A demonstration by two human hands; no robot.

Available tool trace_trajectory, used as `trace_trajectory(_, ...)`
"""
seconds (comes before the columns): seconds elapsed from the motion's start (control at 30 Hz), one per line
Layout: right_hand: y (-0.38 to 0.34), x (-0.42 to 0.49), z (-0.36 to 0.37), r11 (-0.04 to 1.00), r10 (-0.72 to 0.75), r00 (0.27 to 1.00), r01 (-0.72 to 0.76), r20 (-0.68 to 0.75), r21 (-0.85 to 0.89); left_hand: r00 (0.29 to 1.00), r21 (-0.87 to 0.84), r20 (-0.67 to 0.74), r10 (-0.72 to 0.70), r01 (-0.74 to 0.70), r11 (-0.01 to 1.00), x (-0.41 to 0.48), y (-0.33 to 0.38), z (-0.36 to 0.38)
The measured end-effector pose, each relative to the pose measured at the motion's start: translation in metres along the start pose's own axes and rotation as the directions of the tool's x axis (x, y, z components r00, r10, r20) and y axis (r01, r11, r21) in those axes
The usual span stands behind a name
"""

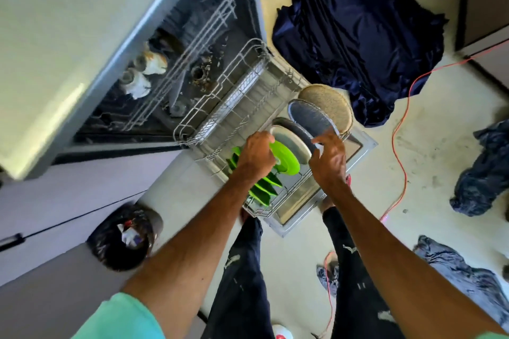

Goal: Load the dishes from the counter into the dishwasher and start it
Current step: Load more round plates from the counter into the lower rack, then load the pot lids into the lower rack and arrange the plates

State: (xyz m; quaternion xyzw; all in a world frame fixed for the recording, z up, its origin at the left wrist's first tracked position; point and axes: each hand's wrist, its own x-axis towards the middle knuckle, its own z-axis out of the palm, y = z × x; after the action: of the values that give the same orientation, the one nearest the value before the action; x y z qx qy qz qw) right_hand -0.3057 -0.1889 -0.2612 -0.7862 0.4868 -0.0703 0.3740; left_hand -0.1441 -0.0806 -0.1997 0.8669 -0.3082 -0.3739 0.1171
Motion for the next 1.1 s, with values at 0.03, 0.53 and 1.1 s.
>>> trace_trajectory(0.03, -0.011, -0.012, 0.002, 1.000, -0.005, 1.000, 0.006, 0.023, -0.012, 1.000, -0.021, 0.005, -0.024, 0.024, 0.999, -0.016, -0.006, -0.007)
trace_trajectory(0.53, -0.221, -0.225, -0.015, 0.981, -0.140, 0.976, 0.160, 0.166, -0.111, 0.987, -0.154, 0.095, -0.126, 0.140, 0.978, -0.297, -0.153, -0.112)
trace_trajectory(1.1, -0.387, -0.458, 0.041, 0.907, -0.389, 0.759, 0.415, 0.522, 0.071, 0.867, -0.576, -0.282, -0.410, 0.189, 0.795, -0.561, -0.282, -0.127)
